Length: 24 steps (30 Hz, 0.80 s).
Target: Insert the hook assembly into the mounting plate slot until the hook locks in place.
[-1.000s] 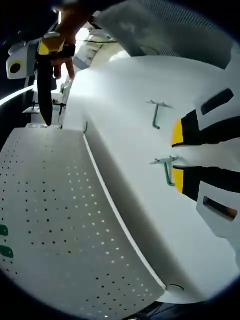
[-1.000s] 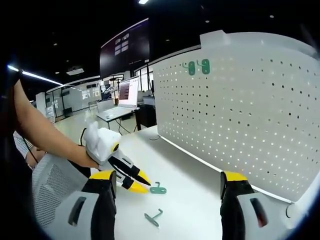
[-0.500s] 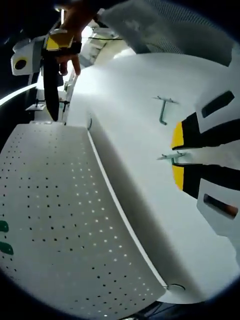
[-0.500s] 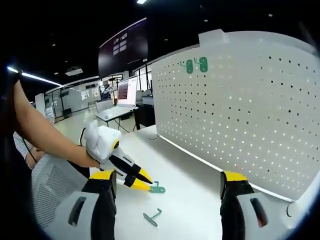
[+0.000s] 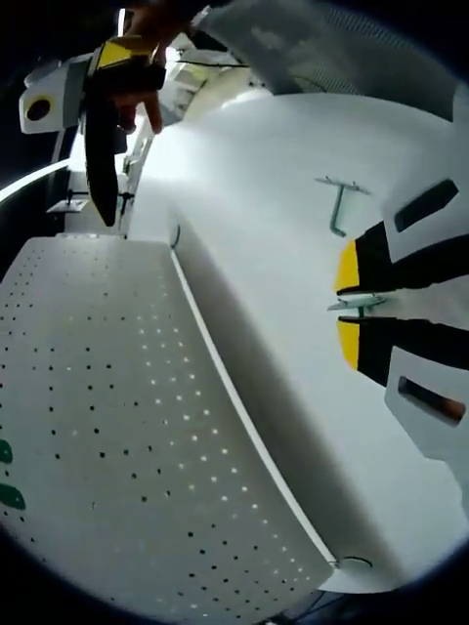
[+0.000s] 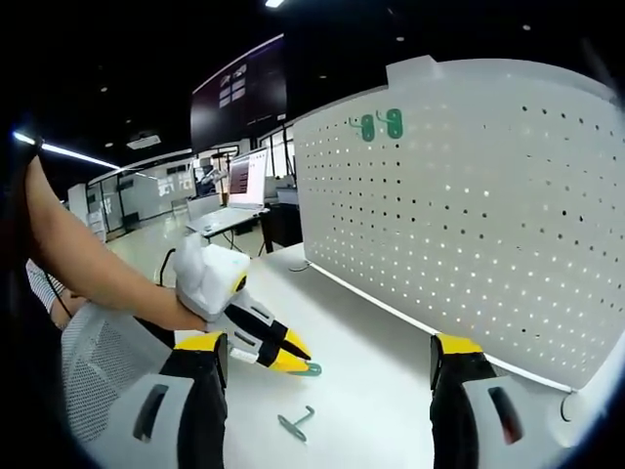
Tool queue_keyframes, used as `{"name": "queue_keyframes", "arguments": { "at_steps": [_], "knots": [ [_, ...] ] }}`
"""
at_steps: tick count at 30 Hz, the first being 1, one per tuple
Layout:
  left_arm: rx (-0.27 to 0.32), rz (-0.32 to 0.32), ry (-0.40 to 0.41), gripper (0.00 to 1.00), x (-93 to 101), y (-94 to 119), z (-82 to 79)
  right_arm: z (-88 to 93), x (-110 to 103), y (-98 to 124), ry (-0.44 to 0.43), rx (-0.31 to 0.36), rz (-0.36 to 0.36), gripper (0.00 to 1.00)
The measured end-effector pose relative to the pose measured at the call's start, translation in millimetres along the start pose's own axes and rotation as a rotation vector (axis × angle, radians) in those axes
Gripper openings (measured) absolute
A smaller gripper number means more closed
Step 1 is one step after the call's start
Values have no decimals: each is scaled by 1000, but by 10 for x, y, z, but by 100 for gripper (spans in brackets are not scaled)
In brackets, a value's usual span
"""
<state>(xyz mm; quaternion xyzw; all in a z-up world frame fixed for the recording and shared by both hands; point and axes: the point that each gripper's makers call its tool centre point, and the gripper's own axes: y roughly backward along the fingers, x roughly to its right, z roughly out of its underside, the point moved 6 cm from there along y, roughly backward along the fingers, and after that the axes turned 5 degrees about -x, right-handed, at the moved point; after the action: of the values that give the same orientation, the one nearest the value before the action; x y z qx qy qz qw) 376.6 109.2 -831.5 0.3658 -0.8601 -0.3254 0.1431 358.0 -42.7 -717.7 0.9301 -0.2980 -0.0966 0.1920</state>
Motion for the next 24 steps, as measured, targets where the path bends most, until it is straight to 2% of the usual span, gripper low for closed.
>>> {"name": "queue_keyframes", "arguments": {
  "at_steps": [24],
  "knots": [
    [-61,4,10,3,-14,-92,-2,28,63,22,-15,6,11,83]
  ]
}}
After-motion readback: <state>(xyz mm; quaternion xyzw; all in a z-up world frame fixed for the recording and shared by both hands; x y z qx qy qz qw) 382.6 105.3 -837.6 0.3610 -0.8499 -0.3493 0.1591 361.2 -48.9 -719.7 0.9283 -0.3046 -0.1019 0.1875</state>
